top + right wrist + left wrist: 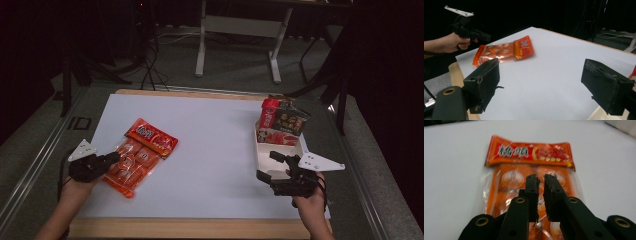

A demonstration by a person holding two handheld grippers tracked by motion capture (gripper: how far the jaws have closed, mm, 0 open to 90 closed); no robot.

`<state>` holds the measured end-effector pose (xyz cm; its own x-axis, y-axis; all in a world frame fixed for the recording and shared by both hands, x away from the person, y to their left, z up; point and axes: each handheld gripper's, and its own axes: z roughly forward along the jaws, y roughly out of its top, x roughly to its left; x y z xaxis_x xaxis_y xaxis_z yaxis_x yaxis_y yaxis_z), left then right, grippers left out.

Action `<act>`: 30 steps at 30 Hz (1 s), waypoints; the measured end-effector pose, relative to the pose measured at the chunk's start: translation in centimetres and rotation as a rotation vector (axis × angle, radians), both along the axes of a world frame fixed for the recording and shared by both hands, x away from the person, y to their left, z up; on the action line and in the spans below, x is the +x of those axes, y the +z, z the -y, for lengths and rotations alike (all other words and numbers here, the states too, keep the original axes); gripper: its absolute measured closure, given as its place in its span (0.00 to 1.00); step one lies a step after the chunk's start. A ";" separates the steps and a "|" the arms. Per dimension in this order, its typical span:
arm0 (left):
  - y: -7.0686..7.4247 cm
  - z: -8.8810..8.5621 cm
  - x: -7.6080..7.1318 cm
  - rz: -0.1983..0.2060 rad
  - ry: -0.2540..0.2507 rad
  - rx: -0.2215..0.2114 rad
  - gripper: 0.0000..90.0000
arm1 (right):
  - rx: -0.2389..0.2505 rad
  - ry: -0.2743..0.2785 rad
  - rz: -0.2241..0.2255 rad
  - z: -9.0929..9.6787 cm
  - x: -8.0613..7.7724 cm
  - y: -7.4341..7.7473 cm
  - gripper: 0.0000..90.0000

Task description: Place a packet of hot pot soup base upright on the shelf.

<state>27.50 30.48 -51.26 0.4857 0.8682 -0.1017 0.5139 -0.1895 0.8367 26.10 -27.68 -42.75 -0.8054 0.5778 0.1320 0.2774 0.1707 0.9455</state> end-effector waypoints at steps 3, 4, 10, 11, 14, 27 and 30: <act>-0.4 -0.4 0.2 -0.019 0.007 0.007 0.93 | 0.001 0.005 0.000 0.0 -0.1 0.0 0.17; -0.6 -0.5 0.2 -0.021 0.021 0.027 0.97 | 0.001 0.002 0.004 0.0 -0.1 -0.1 0.17; -2.0 -1.8 1.1 -0.057 0.086 0.097 0.99 | -0.004 0.002 0.003 -0.1 -0.1 -0.3 0.17; -2.2 -2.2 1.3 -0.062 0.090 0.090 1.00 | -0.006 0.010 -0.002 -0.2 -0.1 -0.5 0.17; -2.7 -2.8 1.7 -0.078 0.112 0.108 0.99 | -0.020 0.011 0.002 -0.4 -0.1 -0.6 0.17; -3.0 -2.4 3.2 -0.143 0.071 0.238 1.00 | -0.019 0.006 -0.010 -0.2 0.2 -0.9 0.17; -2.9 -2.5 3.3 -0.164 0.065 0.218 1.00 | -0.017 0.006 -0.009 -0.2 0.2 -0.9 0.17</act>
<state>30.76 32.96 -54.16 0.4209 0.9069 0.0177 0.6562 -0.3179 0.6843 26.31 -27.47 -43.62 -0.8079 0.5749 0.1296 0.2851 0.1887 0.9397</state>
